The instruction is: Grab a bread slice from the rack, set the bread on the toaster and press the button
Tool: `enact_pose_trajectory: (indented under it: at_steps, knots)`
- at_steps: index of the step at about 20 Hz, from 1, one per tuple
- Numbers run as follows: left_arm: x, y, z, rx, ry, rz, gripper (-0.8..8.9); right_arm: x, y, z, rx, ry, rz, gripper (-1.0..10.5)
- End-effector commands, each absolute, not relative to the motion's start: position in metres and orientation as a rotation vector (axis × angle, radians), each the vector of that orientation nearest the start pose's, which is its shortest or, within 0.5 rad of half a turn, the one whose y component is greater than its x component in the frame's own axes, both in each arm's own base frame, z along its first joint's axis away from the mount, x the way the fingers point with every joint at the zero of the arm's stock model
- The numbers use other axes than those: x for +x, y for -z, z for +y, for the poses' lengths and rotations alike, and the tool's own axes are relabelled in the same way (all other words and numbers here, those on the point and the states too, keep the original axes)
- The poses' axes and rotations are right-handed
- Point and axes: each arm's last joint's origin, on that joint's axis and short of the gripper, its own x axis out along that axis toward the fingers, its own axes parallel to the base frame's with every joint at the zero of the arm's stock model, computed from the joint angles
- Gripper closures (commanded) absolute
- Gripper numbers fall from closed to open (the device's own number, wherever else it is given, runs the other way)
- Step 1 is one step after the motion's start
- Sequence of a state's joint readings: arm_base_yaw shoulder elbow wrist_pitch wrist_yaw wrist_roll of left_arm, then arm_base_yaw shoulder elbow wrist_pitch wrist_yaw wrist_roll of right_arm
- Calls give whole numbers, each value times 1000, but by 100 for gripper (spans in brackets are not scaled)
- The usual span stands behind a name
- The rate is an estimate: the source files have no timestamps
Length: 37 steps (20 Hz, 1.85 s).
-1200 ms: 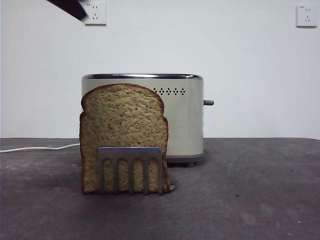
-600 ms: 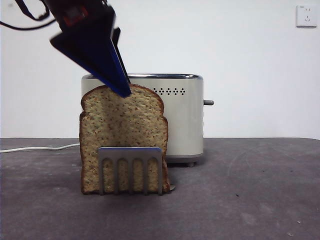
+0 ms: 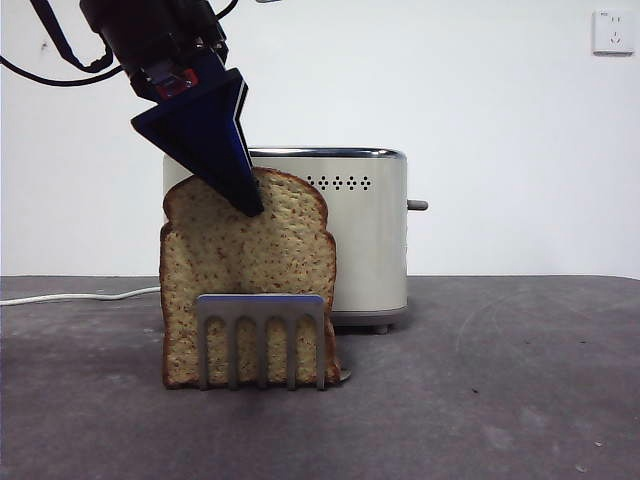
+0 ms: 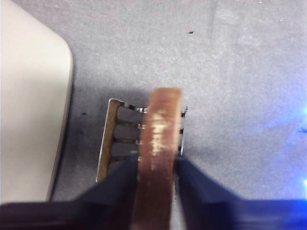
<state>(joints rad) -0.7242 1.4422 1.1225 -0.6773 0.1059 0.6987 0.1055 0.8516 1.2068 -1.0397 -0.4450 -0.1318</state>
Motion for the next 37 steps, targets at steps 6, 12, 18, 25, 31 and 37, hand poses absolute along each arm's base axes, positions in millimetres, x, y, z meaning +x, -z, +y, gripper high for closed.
enact_pose_trajectory:
  at_steps: [6, 12, 18, 25, 31, 37]
  knots:
    - [210, -275, -191, 914, 1086, 641, 826, 126, -385, 26, -16, -579, 638, 958]
    - [205, -330, -186, 904, 1072, 588, 822, 128, -384, 26, -14, -579, 646, 958]
    - [199, -407, -179, 907, 1003, 417, 822, 129, -383, 27, -13, -579, 651, 958]
    - [209, -441, -173, 1062, 849, 182, 823, 129, -383, 26, -11, -579, 659, 958]
    - [242, -432, -167, 1097, 792, 193, 823, 128, -382, 26, -9, -579, 673, 958]
    - [267, -409, -173, 1132, 843, 251, 823, 135, -379, 27, -3, -579, 700, 958]
